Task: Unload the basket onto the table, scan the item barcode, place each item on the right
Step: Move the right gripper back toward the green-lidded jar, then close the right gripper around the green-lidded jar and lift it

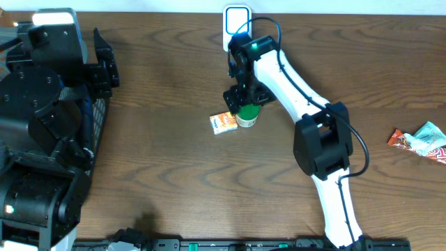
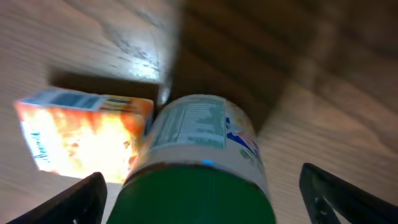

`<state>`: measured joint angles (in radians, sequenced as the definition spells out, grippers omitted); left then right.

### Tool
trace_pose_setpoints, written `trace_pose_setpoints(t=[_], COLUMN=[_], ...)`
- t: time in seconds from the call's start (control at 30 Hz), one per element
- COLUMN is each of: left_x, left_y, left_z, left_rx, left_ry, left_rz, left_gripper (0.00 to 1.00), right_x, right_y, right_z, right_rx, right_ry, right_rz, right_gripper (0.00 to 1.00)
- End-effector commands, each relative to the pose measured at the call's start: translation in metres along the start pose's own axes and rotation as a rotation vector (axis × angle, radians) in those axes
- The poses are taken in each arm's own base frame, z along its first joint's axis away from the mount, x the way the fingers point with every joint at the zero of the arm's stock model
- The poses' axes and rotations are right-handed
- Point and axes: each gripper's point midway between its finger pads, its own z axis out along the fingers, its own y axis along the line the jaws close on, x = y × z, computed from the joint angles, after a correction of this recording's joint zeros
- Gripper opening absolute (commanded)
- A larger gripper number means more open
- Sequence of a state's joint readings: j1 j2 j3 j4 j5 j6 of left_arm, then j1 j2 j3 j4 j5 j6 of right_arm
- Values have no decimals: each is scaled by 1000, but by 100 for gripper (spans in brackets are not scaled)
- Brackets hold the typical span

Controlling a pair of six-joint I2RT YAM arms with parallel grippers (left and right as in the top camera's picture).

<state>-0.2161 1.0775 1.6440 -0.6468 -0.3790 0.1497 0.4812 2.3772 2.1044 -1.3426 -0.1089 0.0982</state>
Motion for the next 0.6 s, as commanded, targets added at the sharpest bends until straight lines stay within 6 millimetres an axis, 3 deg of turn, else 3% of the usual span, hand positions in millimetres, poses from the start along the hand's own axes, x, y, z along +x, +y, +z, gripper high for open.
trace_pose_setpoints(t=[0.0,0.33,0.57], left_x=[-1,-1,-1], left_y=[2,2,2], left_z=[-3,-3,-2], left_rx=[1,1,1], left_ry=[-7,-7,-7], left_rz=[-20,-20,-20], left_gripper=[82,82,82], right_x=[7,30,9], right_y=[2,-5,-1], right_z=[9,50,39], right_rx=[18,27,22], right_ry=[31,109,28], right_rz=[-21,-14,-22], right_gripper=[94,82,59])
